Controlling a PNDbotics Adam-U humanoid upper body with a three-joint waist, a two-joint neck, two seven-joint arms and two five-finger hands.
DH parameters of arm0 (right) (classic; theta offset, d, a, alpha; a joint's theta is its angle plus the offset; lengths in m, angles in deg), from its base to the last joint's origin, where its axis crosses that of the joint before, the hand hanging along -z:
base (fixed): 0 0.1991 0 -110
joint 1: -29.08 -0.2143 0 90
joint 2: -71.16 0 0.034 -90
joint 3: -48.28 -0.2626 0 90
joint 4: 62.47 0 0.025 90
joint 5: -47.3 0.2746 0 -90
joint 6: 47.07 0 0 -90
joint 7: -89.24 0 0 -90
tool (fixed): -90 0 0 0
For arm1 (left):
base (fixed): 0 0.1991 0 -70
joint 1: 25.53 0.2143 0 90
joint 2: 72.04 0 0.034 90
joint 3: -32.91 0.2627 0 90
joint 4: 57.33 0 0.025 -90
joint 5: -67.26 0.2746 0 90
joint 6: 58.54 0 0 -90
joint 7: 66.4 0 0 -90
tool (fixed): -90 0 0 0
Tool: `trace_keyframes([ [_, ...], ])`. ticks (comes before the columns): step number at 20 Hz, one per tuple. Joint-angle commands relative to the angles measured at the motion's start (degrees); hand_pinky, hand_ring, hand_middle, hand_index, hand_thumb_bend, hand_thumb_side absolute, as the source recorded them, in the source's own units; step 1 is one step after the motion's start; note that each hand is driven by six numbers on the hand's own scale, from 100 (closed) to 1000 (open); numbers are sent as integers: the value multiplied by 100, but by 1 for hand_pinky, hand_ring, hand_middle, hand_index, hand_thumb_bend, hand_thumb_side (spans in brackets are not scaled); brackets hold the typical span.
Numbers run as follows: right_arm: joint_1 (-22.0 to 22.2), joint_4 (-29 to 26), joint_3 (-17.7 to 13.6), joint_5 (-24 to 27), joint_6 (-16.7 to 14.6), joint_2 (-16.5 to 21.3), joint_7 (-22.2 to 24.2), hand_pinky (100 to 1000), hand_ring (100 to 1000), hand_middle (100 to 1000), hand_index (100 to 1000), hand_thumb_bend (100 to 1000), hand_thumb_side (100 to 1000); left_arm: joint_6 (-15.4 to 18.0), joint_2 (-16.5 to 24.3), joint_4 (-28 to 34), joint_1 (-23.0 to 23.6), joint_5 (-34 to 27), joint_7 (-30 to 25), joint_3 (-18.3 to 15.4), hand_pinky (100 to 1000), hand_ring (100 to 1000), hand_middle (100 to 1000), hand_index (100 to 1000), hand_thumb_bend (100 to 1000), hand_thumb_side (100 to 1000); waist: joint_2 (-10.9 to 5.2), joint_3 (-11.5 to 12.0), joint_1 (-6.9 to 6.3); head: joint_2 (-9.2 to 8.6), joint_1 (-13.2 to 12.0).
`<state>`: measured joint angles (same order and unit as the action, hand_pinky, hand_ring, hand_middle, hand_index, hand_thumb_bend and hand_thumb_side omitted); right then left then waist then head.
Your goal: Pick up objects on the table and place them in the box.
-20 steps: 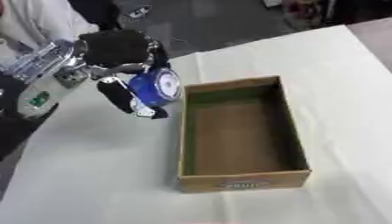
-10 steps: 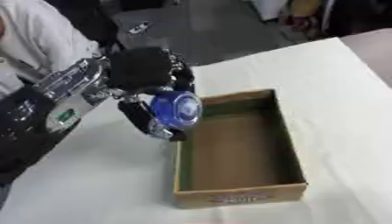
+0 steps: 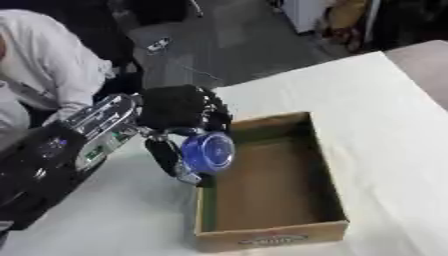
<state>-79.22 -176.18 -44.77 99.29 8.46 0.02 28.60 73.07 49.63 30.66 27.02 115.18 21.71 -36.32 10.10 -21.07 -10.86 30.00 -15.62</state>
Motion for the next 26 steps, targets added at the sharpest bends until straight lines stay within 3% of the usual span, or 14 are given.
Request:
trace_keyframes([
  [1, -65, -88, -84, 58, -1303, 185, 1377, 181, 345, 350, 462, 100, 766, 61, 94, 17, -120, -166, -215, -131, 1000, 1000, 1000, 1000, 512, 1000, -99, 9, 58, -97, 4],
  [7, -35, -88, -72, 50, -1338, 168, 1465, 181, 345, 350, 461, 100, 766, 5, 117, 89, -52, -397, -224, -198, 1000, 1000, 1000, 1000, 515, 1000, -94, 37, 81, -170, 7],
  [8, -22, -88, -78, 43, -1346, 163, 1471, 181, 345, 350, 461, 100, 767, -18, 114, 132, 4, -448, -156, -241, 1000, 1000, 1000, 1000, 425, 1000, -90, 56, 87, -224, 29],
  [9, -11, -88, -83, 33, -1353, 160, 1472, 181, 345, 350, 461, 100, 767, -49, 126, 197, 72, -495, -59, -285, 1000, 1000, 1000, 1000, 425, 1000, -87, 68, 90, -263, 43],
  [10, 11, -88, -91, 16, -1358, 150, 1469, 180, 345, 350, 462, 100, 769, -129, 101, 301, 210, -620, 135, -382, 1000, 1000, 1000, 1000, 216, 950, -76, 102, 100, -395, 91],
  [11, 33, -88, -98, -8, -1366, 140, 1464, 179, 345, 350, 462, 100, 744, -235, 84, 450, 398, -795, 368, -484, 979, 1000, 1000, 1000, 191, 931, -69, 130, 106, -519, 128],
  [12, 65, -88, -107, -42, -1376, 129, 1457, 178, 345, 350, 462, 100, 771, -379, 9, 645, 660, -1049, 635, -608, 772, 860, 994, 1000, 117, 854, -57, 174, 117, -697, 175],
  [13, 100, -88, -114, -86, -1395, 117, 1446, 178, 345, 350, 462, 100, 772, -543, -62, 887, 948, -1359, 880, -725, 738, 836, 977, 991, 106, 851, -49, 210, 126, -823, 212],
  [14, 150, -88, -120, -142, -1419, 103, 1436, 177, 345, 350, 463, 100, 776, -708, -189, 1137, 1270, -1721, 1083, -821, 573, 724, 880, 899, 100, 858, -39, 261, 145, -957, 260],
  [16, 279, -88, -119, -298, -1506, 69, 1419, 174, 345, 351, 462, 100, 782, -980, -478, 1701, 1900, -2519, 1284, -966, 444, 618, 801, 828, 100, 838, -31, 367, 193, -1131, 333],
  [18, 455, -88, -94, -475, -1655, 1, 1390, 175, 344, 349, 461, 100, 771, -1180, -875, 2298, 2418, -3307, 1325, -1104, 390, 561, 747, 787, 100, 805, -21, 498, 279, -1247, 394],
  [20, 629, -88, -57, -592, -1727, -96, 1319, 174, 344, 351, 463, 100, 763, -1096, -1246, 2574, 2647, -3954, 1294, -1196, 373, 535, 705, 750, 100, 792, -6, 642, 383, -1341, 408],
  [23, 901, -88, -4, -670, -1747, -300, 1249, 174, 344, 353, 466, 100, 760, -567, -1695, 2650, 2601, -4675, 1197, -1377, 380, 531, 685, 736, 100, 783, 22, 908, 596, -1492, 242],
  [26, 1161, -88, 107, -528, -1749, -536, 1222, 171, 340, 349, 467, 100, 741, -209, -1749, 2660, 2349, -5268, 1238, -1510, 402, 519, 664, 714, 100, 770, 29, 1171, 840, -1612, 132],
])
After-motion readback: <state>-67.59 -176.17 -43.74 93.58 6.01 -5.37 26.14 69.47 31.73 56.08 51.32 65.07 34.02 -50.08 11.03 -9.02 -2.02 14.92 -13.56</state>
